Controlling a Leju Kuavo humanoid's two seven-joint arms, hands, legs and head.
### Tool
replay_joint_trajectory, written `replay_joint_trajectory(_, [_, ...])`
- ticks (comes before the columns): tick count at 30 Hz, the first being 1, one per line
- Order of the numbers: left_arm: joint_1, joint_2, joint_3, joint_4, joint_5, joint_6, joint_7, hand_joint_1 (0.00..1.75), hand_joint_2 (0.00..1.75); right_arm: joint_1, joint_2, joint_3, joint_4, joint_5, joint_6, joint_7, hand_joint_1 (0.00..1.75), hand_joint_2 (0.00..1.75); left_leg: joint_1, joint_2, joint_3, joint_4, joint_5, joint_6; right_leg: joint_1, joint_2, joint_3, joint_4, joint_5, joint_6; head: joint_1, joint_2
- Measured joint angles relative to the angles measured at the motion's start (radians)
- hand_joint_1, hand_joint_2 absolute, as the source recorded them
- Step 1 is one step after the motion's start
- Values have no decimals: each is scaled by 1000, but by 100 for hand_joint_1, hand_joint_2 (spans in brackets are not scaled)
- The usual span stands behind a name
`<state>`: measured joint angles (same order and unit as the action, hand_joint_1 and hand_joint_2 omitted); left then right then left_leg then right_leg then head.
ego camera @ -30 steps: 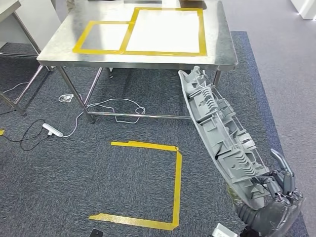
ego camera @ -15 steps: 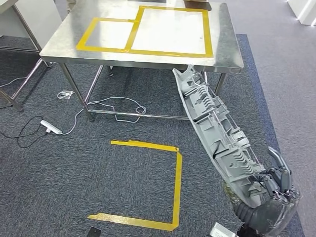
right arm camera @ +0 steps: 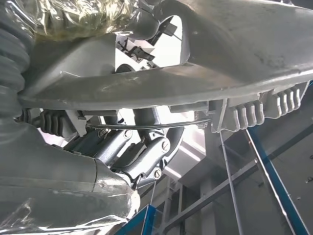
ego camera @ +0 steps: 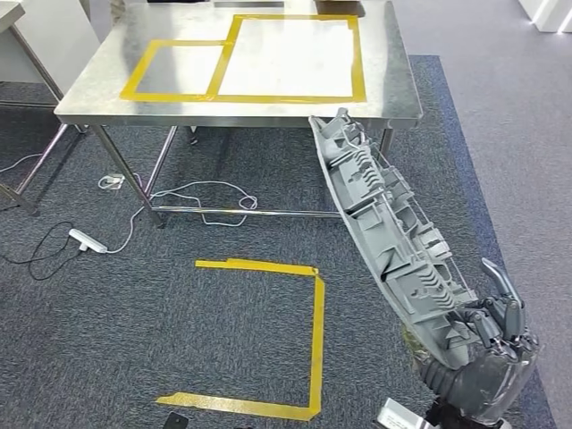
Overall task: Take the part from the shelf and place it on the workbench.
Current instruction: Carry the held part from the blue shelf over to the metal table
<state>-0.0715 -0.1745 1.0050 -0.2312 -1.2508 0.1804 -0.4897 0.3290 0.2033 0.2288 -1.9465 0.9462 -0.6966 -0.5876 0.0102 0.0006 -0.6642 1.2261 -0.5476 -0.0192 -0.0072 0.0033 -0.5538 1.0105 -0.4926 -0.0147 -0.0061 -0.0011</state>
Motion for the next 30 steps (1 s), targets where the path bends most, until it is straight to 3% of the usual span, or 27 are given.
replay_joint_trajectory(2, [-1,1,-1,0,-3,-1,1,0,175,-6,0,5,0,-2,0,0,175,175,-3,-1,57,-132,68,12,3,3,6,1,-5,4,0,0])
replay_joint_trajectory(3, [-3,2,-1,0,-4,-1,2,0,175,-9,0,8,0,-2,0,0,175,175,-5,-1,78,-178,81,17,5,4,6,2,-7,8,0,0])
replay_joint_trajectory(8, [-4,2,-2,0,-7,-2,4,0,175,-19,0,16,2,-1,0,-1,175,175,-3,-1,96,-224,80,32,7,0,-8,25,-24,34,3,0])
replay_joint_trajectory(9, [-5,2,-2,0,-7,-2,4,0,175,-21,0,17,2,-1,0,-1,175,175,0,0,98,-228,81,36,6,-1,-26,63,-45,38,5,0])
replay_joint_trajectory(11, [-7,2,-2,0,-7,-2,4,0,175,-24,-1,18,3,-1,0,-1,175,175,1,0,99,-228,80,40,3,-1,-91,190,-105,46,8,0])
replay_joint_trajectory(12, [-7,2,-2,0,-7,-2,4,0,175,-25,-2,19,4,-1,0,-1,175,175,1,0,100,-228,79,41,2,-1,-123,250,-126,49,8,0])
replay_joint_trajectory(13, [-7,1,-2,0,-7,-2,5,0,175,-26,-2,20,6,-1,0,0,175,175,0,0,101,-228,78,41,1,-1,-144,283,-128,51,8,0])
replay_joint_trajectory(14, [-6,1,-2,0,-7,-3,5,0,175,-27,-2,20,7,-1,0,0,175,175,0,-1,103,-227,76,41,-1,-2,-147,278,-110,52,9,0])
replay_joint_trajectory(15, [-6,1,-2,0,-7,-3,6,0,175,-29,-2,20,8,-1,0,1,175,175,1,-1,107,-227,73,40,-3,-2,-129,233,-74,53,8,0])
replay_joint_trajectory(16, [-6,0,-2,0,-7,-4,6,0,175,-31,-2,20,9,-1,0,1,175,175,1,-2,111,-227,70,37,-4,-3,-99,161,-32,52,9,0])
replay_joint_trajectory(18, [-6,1,-2,0,-7,-5,6,0,175,-38,-3,21,10,-1,0,1,175,175,-3,-3,115,-224,63,27,-5,-5,-42,44,11,48,9,0])
replay_joint_trajectory(19, [-7,1,-2,0,-7,-6,6,0,175,-41,-3,22,11,-1,0,1,175,175,-5,-3,115,-223,61,22,-4,-5,-28,16,13,45,8,0])
replay_joint_trajectory(23, [-8,1,-3,0,-8,-6,8,0,175,-45,-3,22,13,1,0,2,175,175,-4,-2,111,-206,46,4,-4,-2,-18,7,4,19,2,0])
replay_joint_trajectory(25, [-9,2,-3,0,-8,-6,9,0,175,-48,-3,23,13,1,0,2,175,175,-2,-3,72,-121,0,-4,-6,-4,-12,5,2,8,-2,0])
replay_joint_trajectory(27, [-7,1,-2,0,-8,-6,9,0,175,-50,-3,24,14,2,0,3,175,175,-1,-3,1,16,-55,-7,-4,-4,-7,5,-2,1,-4,0])
replay_joint_trajectory(28, [-5,1,-2,0,-9,-6,9,0,175,-50,-3,24,16,3,0,4,175,175,-1,-3,-26,62,-62,-8,-4,-3,-4,5,-5,-1,-4,0])
replay_joint_trajectory(29, [-4,1,-2,0,-9,-7,10,0,175,-50,-3,24,18,4,0,5,175,175,-1,-3,-38,72,-49,-6,-3,-2,-1,5,-8,-1,-5,0])
replay_joint_trajectory(30, [-3,1,-2,0,-10,-8,10,0,175,-50,-3,25,19,5,0,7,175,175,-1,-3,-31,43,-16,-4,-3,0,5,5,-11,-1,-5,0])
